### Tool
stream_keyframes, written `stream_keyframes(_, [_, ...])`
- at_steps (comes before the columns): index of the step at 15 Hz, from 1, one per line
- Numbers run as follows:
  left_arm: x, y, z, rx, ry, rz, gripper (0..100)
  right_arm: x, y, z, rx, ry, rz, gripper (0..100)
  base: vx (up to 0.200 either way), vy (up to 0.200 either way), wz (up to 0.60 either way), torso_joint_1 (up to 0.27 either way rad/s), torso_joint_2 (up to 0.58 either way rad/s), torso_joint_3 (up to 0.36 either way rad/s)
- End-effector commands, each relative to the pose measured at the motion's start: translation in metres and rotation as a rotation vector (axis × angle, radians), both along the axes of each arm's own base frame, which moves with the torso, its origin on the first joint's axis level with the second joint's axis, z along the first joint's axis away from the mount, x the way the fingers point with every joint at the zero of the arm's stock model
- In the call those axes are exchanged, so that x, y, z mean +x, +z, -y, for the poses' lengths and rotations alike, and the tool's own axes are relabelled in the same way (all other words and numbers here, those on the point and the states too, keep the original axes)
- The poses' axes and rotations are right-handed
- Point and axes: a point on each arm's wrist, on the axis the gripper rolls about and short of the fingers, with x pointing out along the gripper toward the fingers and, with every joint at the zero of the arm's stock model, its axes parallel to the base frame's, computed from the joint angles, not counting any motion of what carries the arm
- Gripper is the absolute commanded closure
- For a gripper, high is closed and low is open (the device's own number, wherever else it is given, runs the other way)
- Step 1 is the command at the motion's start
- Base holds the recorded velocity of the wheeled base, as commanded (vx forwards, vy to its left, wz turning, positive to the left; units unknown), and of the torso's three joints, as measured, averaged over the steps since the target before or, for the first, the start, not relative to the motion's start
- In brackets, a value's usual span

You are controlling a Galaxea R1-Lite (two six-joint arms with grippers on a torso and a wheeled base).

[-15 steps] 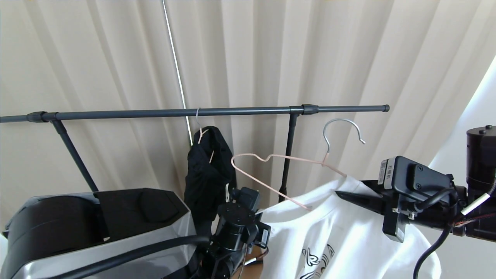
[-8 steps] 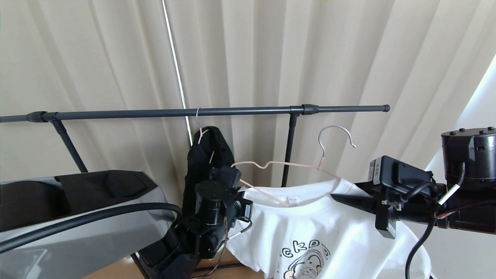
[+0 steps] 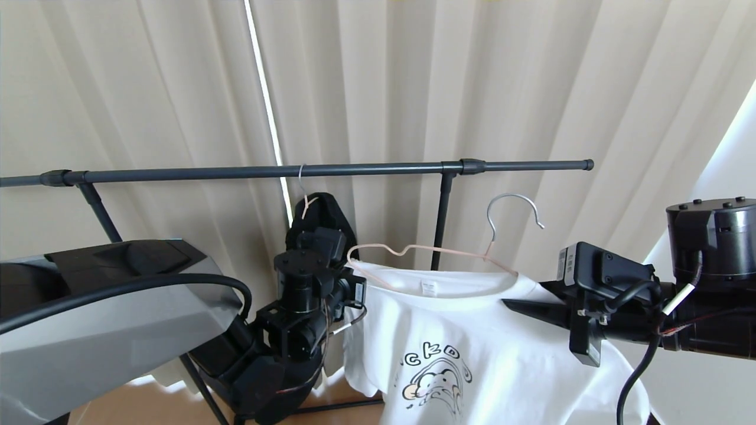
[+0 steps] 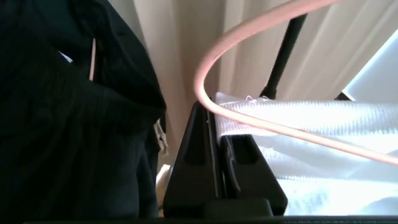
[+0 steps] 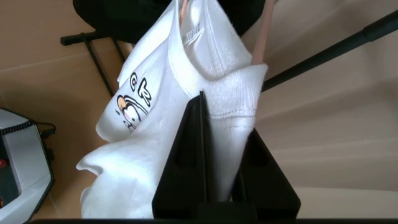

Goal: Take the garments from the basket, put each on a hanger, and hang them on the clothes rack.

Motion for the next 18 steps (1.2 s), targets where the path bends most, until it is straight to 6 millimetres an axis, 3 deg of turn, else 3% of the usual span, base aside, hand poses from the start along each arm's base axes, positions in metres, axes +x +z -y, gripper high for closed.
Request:
stream_keyframes(1, [0.006,0.004,-0.005,-0.010,0.019,0.013,100,0.000,0.000,0.000,0.000,-0.001,0.001,100,0.000,0.000,0.00,0.000,0.00,0.000])
stream_keyframes(8, [0.021,0.011,-0.014,-0.016,0.057,0.048,100,0.001,0.001,0.005,-0.001,-0.023,0.004,100,0.000,0.000,0.00,0.000,0.00,0.000])
stream_keyframes(10, [0.021,0.013,-0.014,-0.019,0.057,0.053,100,0.001,0.001,0.006,-0.001,-0.027,0.006,100,0.000,0.000,0.00,0.000,0.00,0.000])
stream_keyframes(14, [0.016,0.036,-0.016,0.040,0.042,0.123,100,0.001,0.000,0.007,-0.013,-0.024,0.010,100,0.000,0.000,0.00,0.000,0.00,0.000])
stream_keyframes(18, [0.016,0.037,-0.018,0.104,0.038,0.119,100,0.000,-0.001,0.007,-0.015,-0.027,0.007,100,0.000,0.000,0.00,0.000,0.00,0.000])
